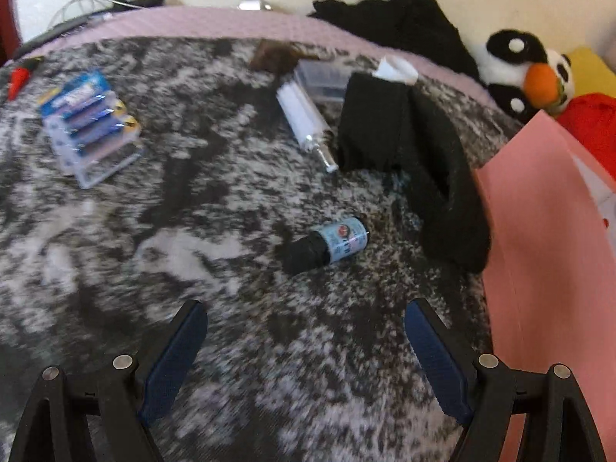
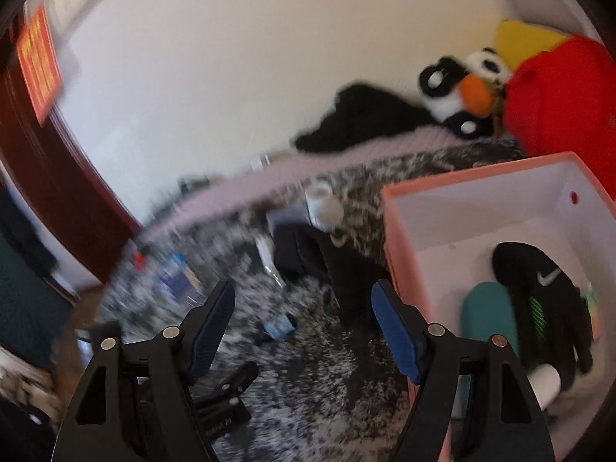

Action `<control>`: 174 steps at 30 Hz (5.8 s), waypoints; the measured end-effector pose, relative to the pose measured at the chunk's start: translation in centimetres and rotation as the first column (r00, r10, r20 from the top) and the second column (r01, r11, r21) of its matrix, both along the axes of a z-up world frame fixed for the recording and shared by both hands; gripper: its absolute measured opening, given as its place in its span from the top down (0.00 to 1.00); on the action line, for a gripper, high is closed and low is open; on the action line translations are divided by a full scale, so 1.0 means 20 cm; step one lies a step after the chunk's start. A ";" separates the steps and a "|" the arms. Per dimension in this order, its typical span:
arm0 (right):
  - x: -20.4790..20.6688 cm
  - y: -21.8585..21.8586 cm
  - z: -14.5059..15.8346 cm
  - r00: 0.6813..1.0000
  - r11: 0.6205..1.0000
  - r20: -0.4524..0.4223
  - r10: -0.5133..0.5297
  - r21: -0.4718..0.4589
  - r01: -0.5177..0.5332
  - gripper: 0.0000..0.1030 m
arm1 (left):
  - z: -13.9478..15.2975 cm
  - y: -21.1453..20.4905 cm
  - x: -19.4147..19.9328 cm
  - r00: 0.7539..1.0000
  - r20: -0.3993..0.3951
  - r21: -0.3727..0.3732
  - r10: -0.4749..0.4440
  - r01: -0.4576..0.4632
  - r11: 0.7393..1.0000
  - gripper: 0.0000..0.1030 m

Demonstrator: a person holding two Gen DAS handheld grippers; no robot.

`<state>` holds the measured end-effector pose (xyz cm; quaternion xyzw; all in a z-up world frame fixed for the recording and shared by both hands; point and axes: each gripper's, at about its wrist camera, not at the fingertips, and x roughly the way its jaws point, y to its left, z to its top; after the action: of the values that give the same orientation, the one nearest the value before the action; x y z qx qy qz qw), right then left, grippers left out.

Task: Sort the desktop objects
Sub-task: 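Grasp the small dark dropper bottle with the left tool while the right tool grasps the black sock, then carry the dropper bottle and black sock into the pink box and open both tools, then grasp the blue AA battery pack with the left tool while the right tool grasps the silver bulb, then carry the battery pack and bulb into the pink box and open both tools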

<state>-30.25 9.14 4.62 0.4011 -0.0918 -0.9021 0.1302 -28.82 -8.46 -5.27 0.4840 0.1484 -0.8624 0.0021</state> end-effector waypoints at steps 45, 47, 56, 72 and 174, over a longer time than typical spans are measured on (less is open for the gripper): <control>0.40 0.31 0.47 0.980 0.994 -0.199 -0.018 0.099 0.039 0.90 | 0.79 0.28 0.53 0.878 -0.462 -0.099 -0.123 0.087 0.991 0.77; 0.47 0.43 0.52 0.974 0.994 -0.221 -0.050 0.083 0.070 0.90 | 0.85 0.39 0.56 0.859 -0.484 -0.110 -0.167 0.130 0.985 0.77; 0.59 1.00 0.60 0.931 0.953 -0.231 -0.281 0.047 0.300 0.87 | 0.91 0.89 0.47 0.815 -0.477 -0.070 -0.328 0.337 0.939 0.68; 0.33 1.14 0.40 0.926 0.924 -0.039 -0.376 0.064 0.378 0.18 | 0.72 0.68 0.24 0.923 -0.345 0.031 -0.170 0.192 0.981 0.08; 0.42 1.26 0.31 0.940 0.959 -0.189 -0.283 -0.072 0.274 0.14 | 0.75 0.54 0.33 0.943 -0.333 -0.185 -0.015 -0.049 0.981 0.09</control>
<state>-21.84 34.26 10.89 0.2896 -0.1542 -0.9445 0.0187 -22.16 2.34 9.69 0.3275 0.0675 -0.9419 0.0308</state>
